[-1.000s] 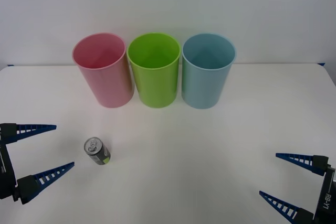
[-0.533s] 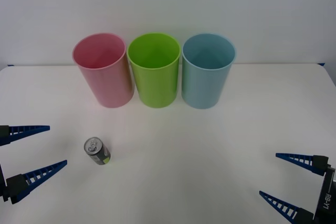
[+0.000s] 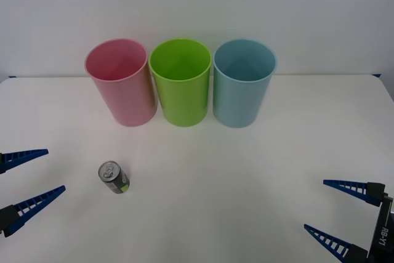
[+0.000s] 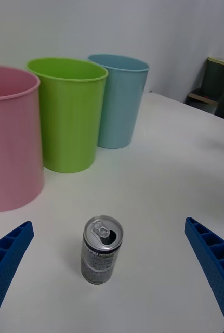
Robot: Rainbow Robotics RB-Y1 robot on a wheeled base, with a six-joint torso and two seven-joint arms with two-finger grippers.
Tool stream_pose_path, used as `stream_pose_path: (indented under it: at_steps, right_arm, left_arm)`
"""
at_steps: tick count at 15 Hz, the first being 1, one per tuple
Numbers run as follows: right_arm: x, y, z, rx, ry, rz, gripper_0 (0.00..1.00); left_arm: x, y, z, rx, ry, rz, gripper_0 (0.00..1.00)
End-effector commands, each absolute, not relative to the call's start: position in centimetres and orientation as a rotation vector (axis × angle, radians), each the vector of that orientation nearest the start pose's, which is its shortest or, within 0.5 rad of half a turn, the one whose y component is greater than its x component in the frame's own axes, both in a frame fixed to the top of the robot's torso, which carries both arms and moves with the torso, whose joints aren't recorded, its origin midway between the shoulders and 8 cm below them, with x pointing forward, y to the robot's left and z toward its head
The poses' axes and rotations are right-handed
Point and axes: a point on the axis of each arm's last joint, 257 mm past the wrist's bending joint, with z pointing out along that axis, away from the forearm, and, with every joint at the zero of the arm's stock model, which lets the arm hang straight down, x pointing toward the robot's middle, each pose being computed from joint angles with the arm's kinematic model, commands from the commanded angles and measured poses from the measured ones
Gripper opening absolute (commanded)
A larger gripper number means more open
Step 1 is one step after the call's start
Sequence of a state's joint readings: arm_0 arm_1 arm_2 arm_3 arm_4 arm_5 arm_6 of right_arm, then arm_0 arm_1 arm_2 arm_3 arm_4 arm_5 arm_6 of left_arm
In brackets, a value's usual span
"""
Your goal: Put cans in the blue bin and PET bottles in the pink bin and trash in the green bin.
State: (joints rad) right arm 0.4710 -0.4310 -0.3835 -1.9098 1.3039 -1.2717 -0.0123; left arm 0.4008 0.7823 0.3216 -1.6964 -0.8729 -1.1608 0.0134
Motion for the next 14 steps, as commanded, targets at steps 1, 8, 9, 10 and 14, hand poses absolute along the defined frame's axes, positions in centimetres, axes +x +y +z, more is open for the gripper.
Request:
stream_pose_path:
  at_steps: [1, 8, 9, 10, 14]
  right_arm:
    - [29.0, -24.6, -23.6, -0.927, 1.640, 0.548, 1.00]
    - [29.0, -24.6, -23.6, -0.927, 1.640, 0.548, 1.00]
    - [29.0, -24.6, -23.6, -0.927, 1.640, 0.548, 1.00]
    - [29.0, -24.6, -23.6, -0.927, 1.640, 0.548, 1.00]
    - [29.0, -24.6, -23.6, -0.927, 1.640, 0.548, 1.00]
  left_arm:
    - [32.9, 32.5, -18.7, 0.751, 1.600, -0.652, 1.00]
    - [31.9, 35.3, -22.2, 0.739, 1.595, -0.588, 1.00]
    - [31.7, 35.3, -22.8, 0.730, 1.595, -0.592, 1.00]
    - [31.5, 35.2, -23.4, 0.727, 1.599, -0.591, 1.00]
    - [31.2, 34.6, -25.3, 0.713, 1.596, -0.578, 1.00]
